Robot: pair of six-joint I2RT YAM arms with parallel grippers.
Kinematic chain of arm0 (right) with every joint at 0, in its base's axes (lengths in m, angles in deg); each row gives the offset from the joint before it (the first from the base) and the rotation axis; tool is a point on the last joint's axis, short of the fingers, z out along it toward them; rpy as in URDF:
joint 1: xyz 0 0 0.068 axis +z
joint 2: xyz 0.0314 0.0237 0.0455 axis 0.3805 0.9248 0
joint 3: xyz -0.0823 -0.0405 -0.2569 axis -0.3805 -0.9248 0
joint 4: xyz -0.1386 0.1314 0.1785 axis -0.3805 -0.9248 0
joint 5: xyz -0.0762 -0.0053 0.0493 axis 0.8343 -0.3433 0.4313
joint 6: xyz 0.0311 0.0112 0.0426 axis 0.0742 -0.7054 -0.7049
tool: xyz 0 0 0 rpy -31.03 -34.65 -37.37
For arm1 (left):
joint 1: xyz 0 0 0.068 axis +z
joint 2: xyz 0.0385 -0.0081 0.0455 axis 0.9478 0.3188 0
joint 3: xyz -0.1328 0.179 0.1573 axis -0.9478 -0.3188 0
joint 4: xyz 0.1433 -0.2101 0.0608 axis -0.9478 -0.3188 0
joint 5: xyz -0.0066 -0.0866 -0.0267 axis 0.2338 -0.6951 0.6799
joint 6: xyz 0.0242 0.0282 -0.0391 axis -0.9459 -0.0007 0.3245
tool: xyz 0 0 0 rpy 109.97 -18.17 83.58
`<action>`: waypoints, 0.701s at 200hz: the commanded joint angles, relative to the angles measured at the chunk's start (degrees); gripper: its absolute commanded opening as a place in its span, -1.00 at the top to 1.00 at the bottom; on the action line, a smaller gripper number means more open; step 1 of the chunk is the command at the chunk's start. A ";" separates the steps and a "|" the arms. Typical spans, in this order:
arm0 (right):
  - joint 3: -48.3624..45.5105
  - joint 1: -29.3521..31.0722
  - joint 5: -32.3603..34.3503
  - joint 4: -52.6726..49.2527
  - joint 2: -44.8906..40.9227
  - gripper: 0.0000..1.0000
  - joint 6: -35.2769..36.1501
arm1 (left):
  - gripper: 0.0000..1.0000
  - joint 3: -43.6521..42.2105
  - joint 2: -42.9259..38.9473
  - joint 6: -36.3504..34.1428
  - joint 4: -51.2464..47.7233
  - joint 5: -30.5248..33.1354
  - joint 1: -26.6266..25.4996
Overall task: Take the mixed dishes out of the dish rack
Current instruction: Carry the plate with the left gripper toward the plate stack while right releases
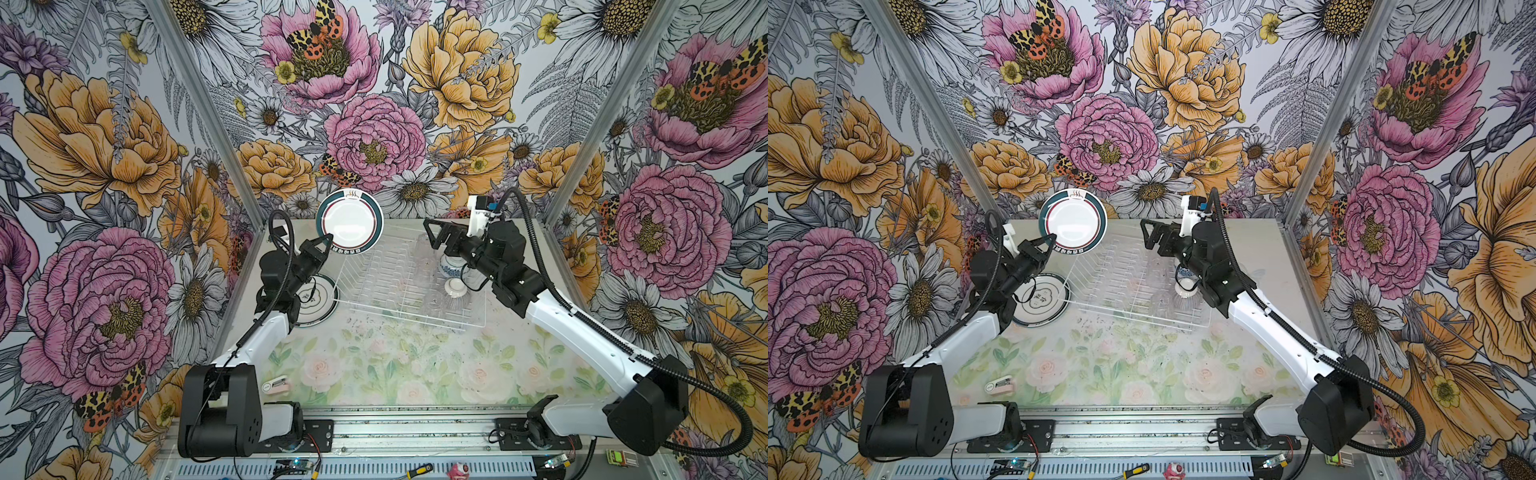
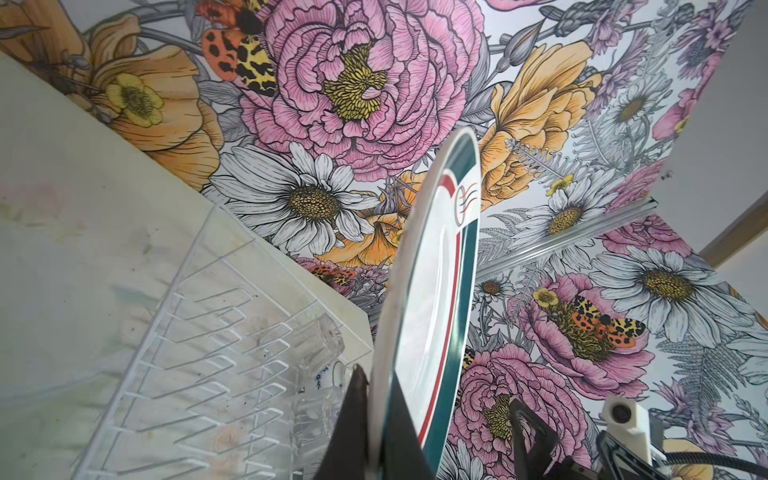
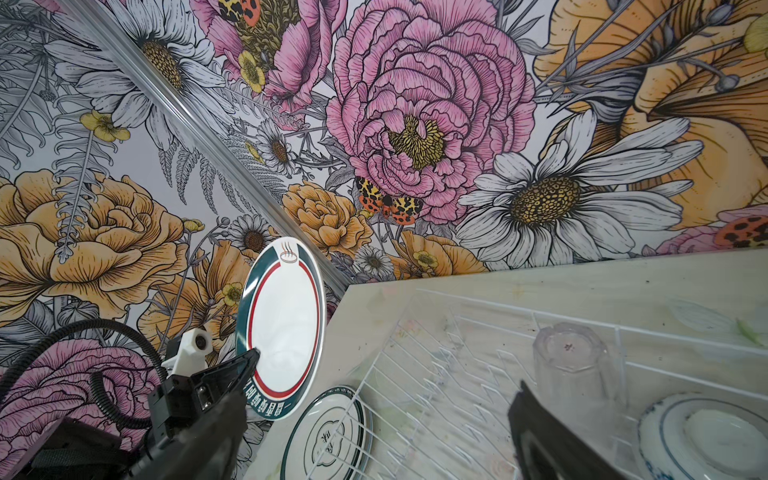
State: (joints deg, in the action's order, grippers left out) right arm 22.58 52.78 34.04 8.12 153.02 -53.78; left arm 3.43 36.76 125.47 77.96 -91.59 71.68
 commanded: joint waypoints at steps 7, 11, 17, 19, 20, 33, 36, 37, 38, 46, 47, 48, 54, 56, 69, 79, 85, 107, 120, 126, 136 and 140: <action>-0.52 -0.12 -0.44 -0.32 0.29 -0.98 1.18 | 1.00 -1.32 -3.31 -0.88 -4.07 0.39 2.33; -0.68 -0.17 -0.60 -0.43 0.24 -0.99 1.22 | 1.00 -1.42 -3.60 -1.17 -4.82 0.35 2.71; -0.86 -0.25 -0.58 -0.67 0.05 -0.99 1.35 | 1.00 -1.74 -4.07 -1.80 -5.82 0.22 3.18; -0.92 -0.33 -0.58 -0.75 0.04 -0.99 1.34 | 1.00 -1.85 -4.21 -1.93 -6.07 0.18 3.34; -0.90 -0.30 -0.59 -0.78 0.01 -0.99 1.32 | 1.00 -1.91 -4.28 -1.96 -6.30 0.18 3.47; -1.54 -0.63 -0.74 -1.19 -0.44 -0.98 1.31 | 1.00 -2.77 -5.09 -2.32 -8.00 0.30 4.74; -1.63 -0.72 -0.78 -1.29 -0.63 -0.99 1.35 | 1.00 -3.01 -5.25 -2.30 -8.22 0.26 5.00; -1.70 -0.71 -0.78 -1.31 -0.68 -0.99 1.37 | 1.00 -3.06 -5.28 -2.28 -8.30 0.26 5.09; -1.73 -0.80 -0.74 -1.33 -0.75 -0.99 1.38 | 1.00 -3.13 -5.34 -2.27 -8.29 0.26 5.18; -2.14 -0.88 -0.69 -1.44 -1.13 -0.99 1.32 | 1.00 -3.50 -5.48 -2.35 -9.10 0.40 5.75; -2.22 -0.93 -0.69 -1.48 -1.15 -0.99 1.31 | 1.00 -3.53 -5.53 -2.39 -9.18 0.42 5.81; -2.26 -0.95 -0.69 -1.49 -1.16 -0.99 1.35 | 1.00 -3.54 -5.55 -2.42 -9.30 0.47 5.89; -2.53 -1.13 -0.69 -1.59 -1.46 -0.98 1.38 | 1.00 -3.65 -5.71 -2.70 -10.15 0.71 6.39; -2.62 -1.14 -0.69 -1.66 -1.50 -0.98 1.37 | 1.00 -3.64 -5.74 -2.85 -10.42 0.81 6.45; -3.02 -1.43 -0.91 -2.06 -1.94 -0.98 1.37 | 1.00 -3.95 -6.34 -3.58 -12.67 1.86 7.40; -3.34 -1.52 -1.01 -2.29 -2.22 -0.98 1.39 | 1.00 -4.25 -6.67 -4.09 -14.18 3.13 8.28; -3.48 -1.68 -1.11 -2.43 -2.38 -0.99 1.31 | 1.00 -4.50 -6.83 -4.31 -15.07 3.80 8.79; -3.46 -2.14 -1.84 -2.92 -2.31 -0.98 1.33 | 1.00 -5.68 -7.60 -6.60 -19.12 8.16 10.17; -3.35 -2.48 -2.43 -3.10 -2.22 -0.98 1.36 | 1.00 -6.89 -8.10 -7.51 -20.42 10.35 10.86; -3.35 -2.65 -2.75 -3.10 -2.21 -0.99 1.35 | 1.00 -7.50 -8.51 -7.62 -20.50 11.06 11.18; -3.35 -2.93 -3.19 -3.18 -2.14 -0.99 1.39 | 1.00 -8.02 -9.28 -7.76 -20.90 11.53 11.54; -3.35 -3.11 -3.42 -3.18 -2.19 -0.99 1.42 | 1.00 -8.20 -9.62 -7.84 -21.20 11.78 11.62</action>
State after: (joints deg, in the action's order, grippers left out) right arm 19.41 50.53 32.36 5.35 152.48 -53.23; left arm -3.49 29.63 120.11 58.20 -84.19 82.31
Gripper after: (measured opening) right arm 0.992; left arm 0.077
